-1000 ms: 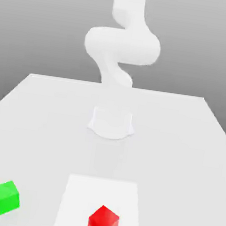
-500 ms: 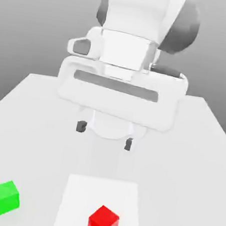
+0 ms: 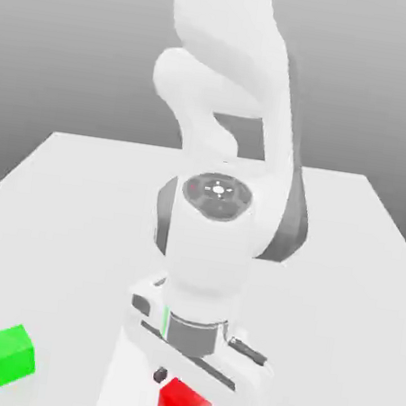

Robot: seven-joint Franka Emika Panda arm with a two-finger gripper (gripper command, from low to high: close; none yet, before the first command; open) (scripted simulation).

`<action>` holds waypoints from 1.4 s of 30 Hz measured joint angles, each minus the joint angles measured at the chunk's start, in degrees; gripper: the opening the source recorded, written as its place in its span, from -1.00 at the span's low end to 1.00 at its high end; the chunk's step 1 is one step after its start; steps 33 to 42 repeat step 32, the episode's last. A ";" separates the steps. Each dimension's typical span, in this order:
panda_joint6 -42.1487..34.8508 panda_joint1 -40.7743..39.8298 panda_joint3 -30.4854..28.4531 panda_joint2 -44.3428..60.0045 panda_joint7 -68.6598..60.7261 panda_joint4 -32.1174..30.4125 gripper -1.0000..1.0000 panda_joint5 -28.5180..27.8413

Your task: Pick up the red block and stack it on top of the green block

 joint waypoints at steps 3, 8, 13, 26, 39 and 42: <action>0.10 -0.01 0.01 0.00 0.04 0.00 -1.00 -0.04; -4.23 -1.17 1.63 -5.23 -1.68 -0.86 -1.00 2.33; -9.13 -4.33 -0.52 -10.77 0.49 -1.36 -1.00 6.03; -10.15 -14.84 -13.42 -10.53 16.11 0.03 -1.00 11.82; -5.36 -15.35 -12.94 -5.42 15.42 0.29 1.00 13.12; -5.36 -15.35 -12.94 -5.42 15.42 0.29 1.00 13.12</action>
